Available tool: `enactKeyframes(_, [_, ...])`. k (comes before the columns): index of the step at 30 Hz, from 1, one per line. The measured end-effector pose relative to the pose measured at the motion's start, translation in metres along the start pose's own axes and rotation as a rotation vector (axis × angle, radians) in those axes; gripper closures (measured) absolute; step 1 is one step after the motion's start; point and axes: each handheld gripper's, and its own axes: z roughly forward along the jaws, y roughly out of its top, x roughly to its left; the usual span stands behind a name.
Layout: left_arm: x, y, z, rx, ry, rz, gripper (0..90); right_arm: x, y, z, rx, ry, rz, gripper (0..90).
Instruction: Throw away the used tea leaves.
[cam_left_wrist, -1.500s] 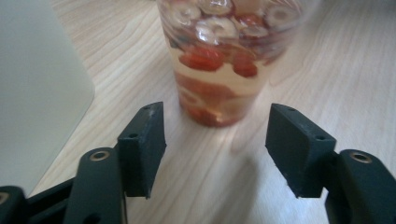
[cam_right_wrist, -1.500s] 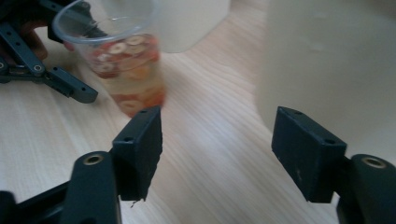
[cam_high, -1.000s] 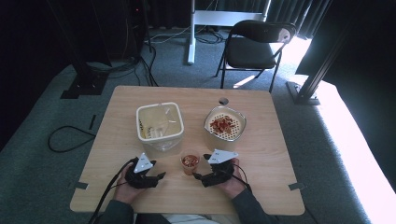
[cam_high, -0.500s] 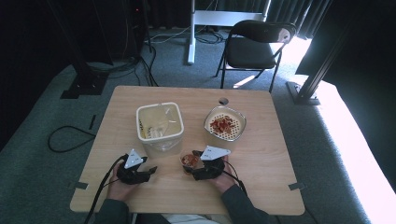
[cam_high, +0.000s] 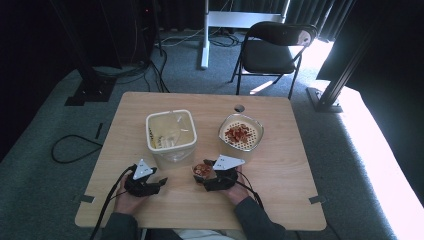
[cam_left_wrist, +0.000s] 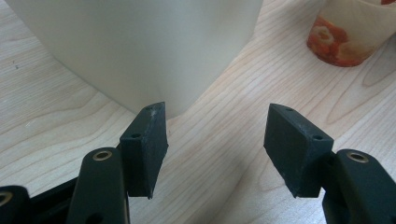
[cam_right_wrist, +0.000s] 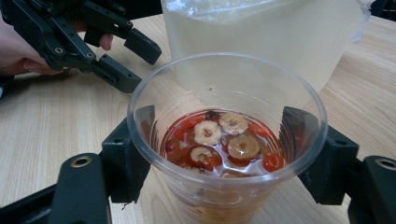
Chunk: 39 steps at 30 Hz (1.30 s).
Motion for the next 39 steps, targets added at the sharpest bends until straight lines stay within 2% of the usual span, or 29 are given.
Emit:
enactKeyframes(7, [0.001,0.0,0.001,0.005,0.004,0.002,40.0,0.001,-0.001,-0.001,-0.014,-0.021,-0.005,33.8])
enactKeyframes(12, [0.008,-0.002,0.001,0.006,0.013,-0.011,40.0,0.0,-0.002,-0.007,-0.016,-0.047,0.002,34.2])
enactKeyframes(13, [0.009,-0.002,0.001,0.007,0.015,-0.015,40.0,0.0,-0.001,-0.016,-0.022,-0.062,0.004,34.3])
enactKeyframes(21, [0.016,-0.004,0.001,0.014,0.03,-0.029,40.4,-0.001,0.006,-0.051,-0.052,-0.124,-0.007,34.9])
enactKeyframes(28, [0.021,-0.005,0.003,0.025,0.037,-0.034,40.4,-0.008,0.013,-0.086,-0.047,-0.196,0.002,35.1])
enactKeyframes(39, [0.022,-0.005,0.006,0.043,0.036,-0.031,40.4,-0.018,0.03,-0.142,-0.091,-0.288,0.011,36.0])
